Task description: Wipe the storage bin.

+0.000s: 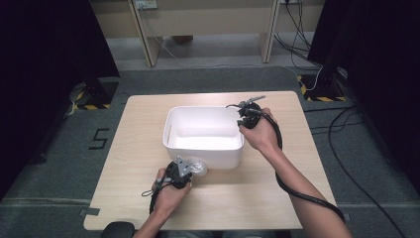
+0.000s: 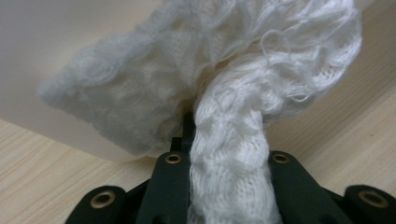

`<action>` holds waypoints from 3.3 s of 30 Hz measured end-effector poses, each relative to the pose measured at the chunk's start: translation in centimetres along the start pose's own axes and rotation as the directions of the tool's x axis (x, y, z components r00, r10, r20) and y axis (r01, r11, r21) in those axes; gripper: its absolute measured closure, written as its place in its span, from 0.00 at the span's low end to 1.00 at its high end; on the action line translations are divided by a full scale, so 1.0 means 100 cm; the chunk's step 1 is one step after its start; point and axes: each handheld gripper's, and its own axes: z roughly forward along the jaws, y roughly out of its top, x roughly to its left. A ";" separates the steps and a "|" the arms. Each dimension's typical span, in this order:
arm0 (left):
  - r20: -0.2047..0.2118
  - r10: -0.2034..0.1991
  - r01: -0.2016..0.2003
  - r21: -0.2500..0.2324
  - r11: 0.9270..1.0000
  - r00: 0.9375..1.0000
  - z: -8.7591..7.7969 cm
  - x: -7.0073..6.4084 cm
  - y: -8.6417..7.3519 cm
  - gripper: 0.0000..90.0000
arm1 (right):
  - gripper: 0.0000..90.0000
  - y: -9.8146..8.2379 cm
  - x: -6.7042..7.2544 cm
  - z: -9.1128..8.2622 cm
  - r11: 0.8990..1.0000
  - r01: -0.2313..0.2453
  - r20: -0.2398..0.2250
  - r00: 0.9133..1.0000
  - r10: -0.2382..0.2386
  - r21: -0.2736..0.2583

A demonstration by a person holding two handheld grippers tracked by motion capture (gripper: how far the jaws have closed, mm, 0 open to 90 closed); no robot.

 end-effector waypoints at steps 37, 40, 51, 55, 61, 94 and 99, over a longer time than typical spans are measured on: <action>-0.003 0.006 -0.006 -0.061 0.998 1.000 -0.019 0.000 0.019 0.86 | 0.84 0.001 0.001 0.001 1.000 0.004 0.000 1.000 -0.004 0.006; -0.002 0.004 -0.005 -0.066 0.998 1.000 -0.021 0.000 0.020 0.86 | 0.84 0.001 0.001 0.001 1.000 0.001 0.001 1.000 -0.001 0.007; -0.008 0.013 -0.014 -0.080 0.997 1.000 -0.029 0.000 0.027 0.86 | 0.84 0.001 0.001 0.002 1.000 0.001 -0.001 1.000 -0.001 0.010; -0.009 0.014 -0.015 -0.080 0.997 1.000 -0.029 0.000 0.028 0.86 | 0.84 0.001 0.002 0.002 1.000 0.000 -0.001 1.000 0.000 0.009; -0.010 0.025 -0.026 -0.077 0.997 1.000 -0.029 -0.001 0.029 0.86 | 0.84 0.001 0.002 0.002 1.000 0.000 0.001 1.000 0.000 0.009; 0.007 0.026 -0.026 -0.086 0.996 1.000 -0.026 -0.009 0.034 0.86 | 0.83 -0.001 0.002 0.003 1.000 -0.001 -0.002 1.000 0.002 0.013; 0.008 0.028 -0.027 -0.083 0.996 1.000 -0.023 -0.010 0.033 0.86 | 0.83 -0.001 0.002 0.003 1.000 -0.005 -0.002 1.000 0.005 0.013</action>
